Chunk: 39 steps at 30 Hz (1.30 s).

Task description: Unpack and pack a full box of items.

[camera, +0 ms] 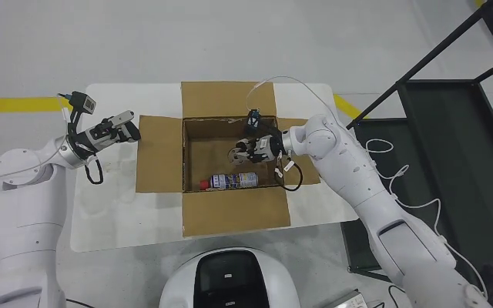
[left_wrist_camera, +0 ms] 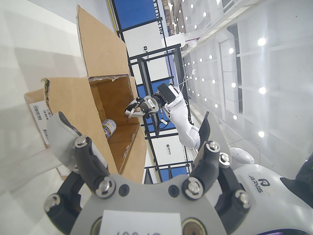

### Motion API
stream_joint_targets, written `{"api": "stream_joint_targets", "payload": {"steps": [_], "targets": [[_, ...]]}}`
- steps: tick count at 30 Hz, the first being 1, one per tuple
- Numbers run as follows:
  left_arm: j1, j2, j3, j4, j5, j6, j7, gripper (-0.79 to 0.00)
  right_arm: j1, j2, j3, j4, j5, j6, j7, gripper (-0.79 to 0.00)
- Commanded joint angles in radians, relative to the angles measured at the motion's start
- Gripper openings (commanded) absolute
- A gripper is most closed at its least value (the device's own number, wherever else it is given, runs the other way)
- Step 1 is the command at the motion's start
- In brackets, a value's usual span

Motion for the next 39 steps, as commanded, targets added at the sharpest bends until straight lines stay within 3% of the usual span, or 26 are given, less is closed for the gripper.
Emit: {"api": "stream_joint_targets", "payload": {"steps": [1,13,15,21,24,30,34,39], "targets": [[0.000,0.000,0.000,0.000,0.000,0.000,0.000,0.000,0.000,0.000,0.000,0.000,0.000,0.000,0.000,-0.785],[0.000,0.000,0.000,0.000,0.000,0.000,0.000,0.000,-0.004,0.000,0.000,0.000,0.003,0.004,-0.006,-0.785],[0.000,0.000,0.000,0.000,0.000,0.000,0.000,0.000,-0.020,0.003,0.009,-0.019,0.040,0.019,-0.019,-0.785],[0.000,0.000,0.000,0.000,0.000,0.000,0.000,0.000,-0.063,0.049,0.110,-0.127,0.243,0.078,0.117,-0.785],[0.000,0.000,0.000,0.000,0.000,0.000,0.000,0.000,-0.133,0.089,0.216,-0.214,0.283,0.119,0.158,-0.785],[0.000,0.000,0.000,0.000,0.000,0.000,0.000,0.000,-0.376,0.160,0.464,-0.375,0.369,0.157,0.190,-0.785],[0.000,0.000,0.000,0.000,0.000,0.000,0.000,0.000,-0.521,0.184,0.585,-0.424,0.494,0.156,0.191,-0.785],[0.000,0.000,0.000,0.000,0.000,0.000,0.000,0.000,-0.650,0.204,0.697,-0.437,0.525,0.164,0.167,-0.785]]}}
